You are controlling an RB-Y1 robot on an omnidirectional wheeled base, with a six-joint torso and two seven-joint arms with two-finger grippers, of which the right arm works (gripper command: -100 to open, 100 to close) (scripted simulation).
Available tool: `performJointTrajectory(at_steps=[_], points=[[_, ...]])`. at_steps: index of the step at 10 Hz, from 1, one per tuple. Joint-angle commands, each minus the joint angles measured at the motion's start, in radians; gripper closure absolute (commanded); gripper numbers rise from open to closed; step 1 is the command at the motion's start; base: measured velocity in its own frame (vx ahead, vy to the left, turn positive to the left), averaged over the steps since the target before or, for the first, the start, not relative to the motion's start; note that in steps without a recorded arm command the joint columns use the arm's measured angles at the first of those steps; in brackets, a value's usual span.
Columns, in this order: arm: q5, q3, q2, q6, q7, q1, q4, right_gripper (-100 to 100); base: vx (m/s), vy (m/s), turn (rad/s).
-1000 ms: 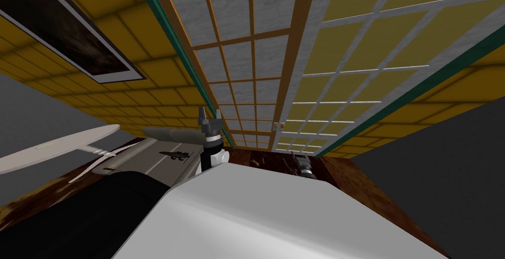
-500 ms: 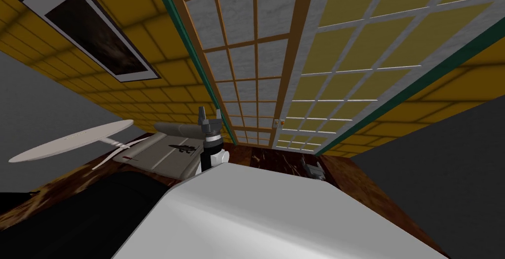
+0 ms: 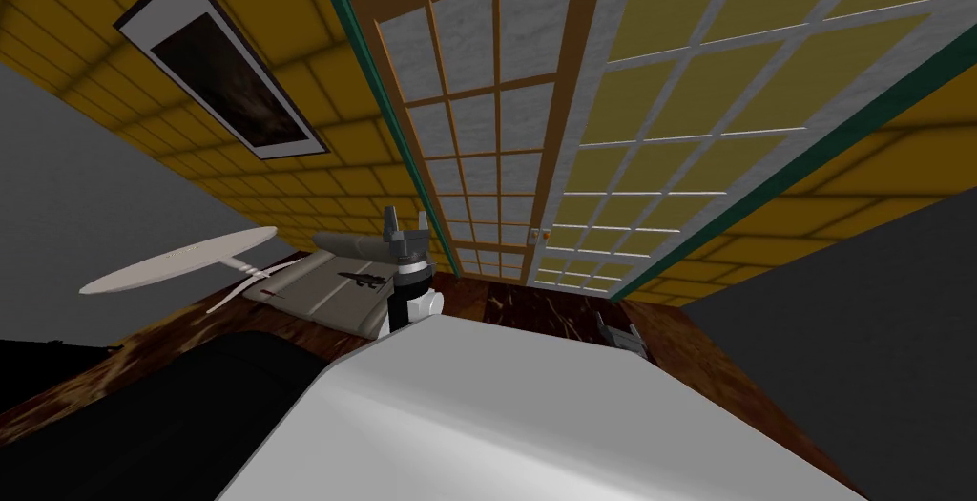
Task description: Pull the door open
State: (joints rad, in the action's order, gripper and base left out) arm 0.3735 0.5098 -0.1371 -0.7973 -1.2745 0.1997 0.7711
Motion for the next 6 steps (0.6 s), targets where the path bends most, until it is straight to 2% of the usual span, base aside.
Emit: performJointTrajectory(at_steps=[1, 2, 4, 5, 6], points=[[-0.011, 0.019, -0.009, -0.008, -0.007, -0.005, -0.028, -100, -0.032, -0.021, 0.073], [-0.017, 0.028, -0.012, -0.008, -0.01, -0.003, -0.033, -100, -0.035, -0.032, 0.058], [-0.04, 0.068, -0.021, -0.005, -0.019, 0.001, -0.053, -100, -0.076, -0.05, 0.136], [-0.04, 0.068, -0.021, -0.005, -0.019, 0.001, -0.053, -100, -0.053, -0.052, 0.045], [-0.055, 0.092, -0.024, -0.004, -0.026, -0.001, -0.065, -100, -0.028, -0.05, 0.132]])
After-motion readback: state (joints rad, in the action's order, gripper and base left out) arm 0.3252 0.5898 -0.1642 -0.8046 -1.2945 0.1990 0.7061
